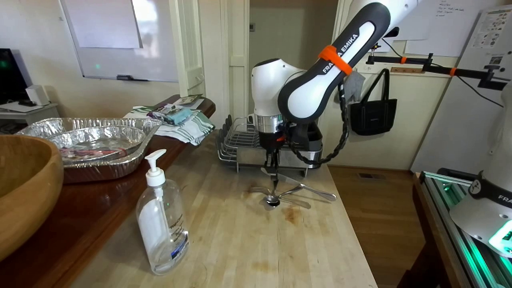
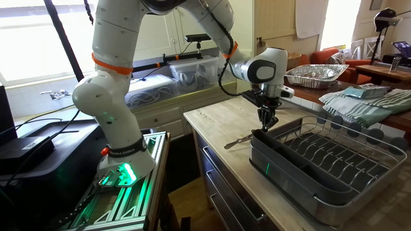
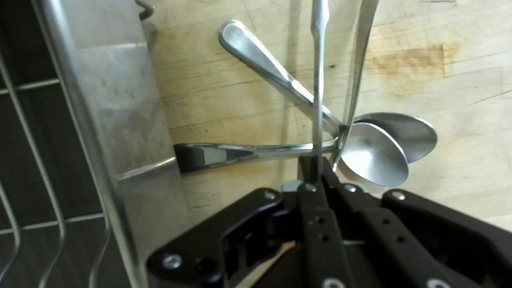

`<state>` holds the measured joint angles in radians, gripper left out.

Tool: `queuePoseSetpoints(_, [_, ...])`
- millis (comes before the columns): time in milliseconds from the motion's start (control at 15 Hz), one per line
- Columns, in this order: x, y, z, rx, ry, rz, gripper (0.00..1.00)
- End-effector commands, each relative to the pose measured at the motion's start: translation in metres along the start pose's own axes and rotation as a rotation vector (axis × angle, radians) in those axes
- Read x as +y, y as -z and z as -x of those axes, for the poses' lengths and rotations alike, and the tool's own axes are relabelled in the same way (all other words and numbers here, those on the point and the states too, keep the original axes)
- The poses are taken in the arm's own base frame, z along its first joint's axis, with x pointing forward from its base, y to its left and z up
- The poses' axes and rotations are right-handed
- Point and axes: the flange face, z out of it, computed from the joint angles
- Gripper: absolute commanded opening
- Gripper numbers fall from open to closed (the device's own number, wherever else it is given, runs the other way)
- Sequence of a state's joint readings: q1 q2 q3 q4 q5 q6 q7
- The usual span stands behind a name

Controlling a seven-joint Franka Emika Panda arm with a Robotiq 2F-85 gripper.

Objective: Take the knife off of the dish rack

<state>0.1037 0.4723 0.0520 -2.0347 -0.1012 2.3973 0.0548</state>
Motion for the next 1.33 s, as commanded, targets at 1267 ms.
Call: queuePoseSetpoints(1267, [-0.007, -0.031, -0.054, 0.106, -0.089, -0.002, 0.01])
